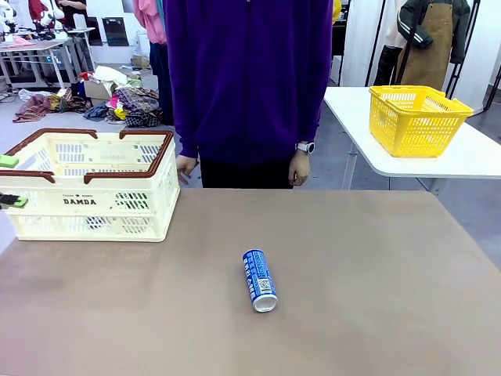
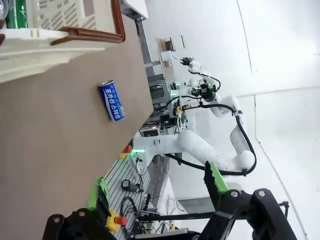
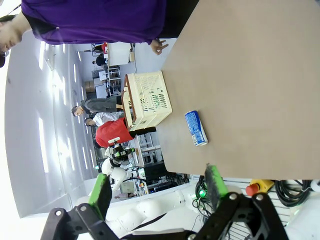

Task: Place the drinks into the Shopping basket.
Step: Pick up one drink and place it into the Shopping basket.

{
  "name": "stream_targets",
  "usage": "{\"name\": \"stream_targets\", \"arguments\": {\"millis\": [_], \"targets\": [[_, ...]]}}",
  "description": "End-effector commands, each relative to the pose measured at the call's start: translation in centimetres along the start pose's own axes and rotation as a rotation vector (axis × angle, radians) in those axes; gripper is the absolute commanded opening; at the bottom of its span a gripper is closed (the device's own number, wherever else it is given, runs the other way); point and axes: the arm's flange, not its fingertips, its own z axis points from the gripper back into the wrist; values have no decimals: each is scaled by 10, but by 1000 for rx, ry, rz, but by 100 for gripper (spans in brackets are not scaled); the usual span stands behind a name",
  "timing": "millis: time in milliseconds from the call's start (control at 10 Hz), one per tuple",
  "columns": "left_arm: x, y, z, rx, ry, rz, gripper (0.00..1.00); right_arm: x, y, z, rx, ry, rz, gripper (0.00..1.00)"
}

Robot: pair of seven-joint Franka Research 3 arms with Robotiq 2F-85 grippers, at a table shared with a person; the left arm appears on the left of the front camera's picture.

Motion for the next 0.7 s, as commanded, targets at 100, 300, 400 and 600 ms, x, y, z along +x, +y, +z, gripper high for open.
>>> {"name": "stream_targets", "arguments": {"millis": [100,300,400,600], "targets": [[-20,-24,-4,-23,13,-41,100,2,5,0,25,-5,-7,100],[-20,-24,-4,-23,13,-41,100,2,5,0,25,-5,-7,100],[-20,-24,-4,-23,13,-41,100,2,5,0,25,-5,-7,100],[-20,-24,-4,-23,13,-41,100,2,5,0,25,-5,-7,100]]}}
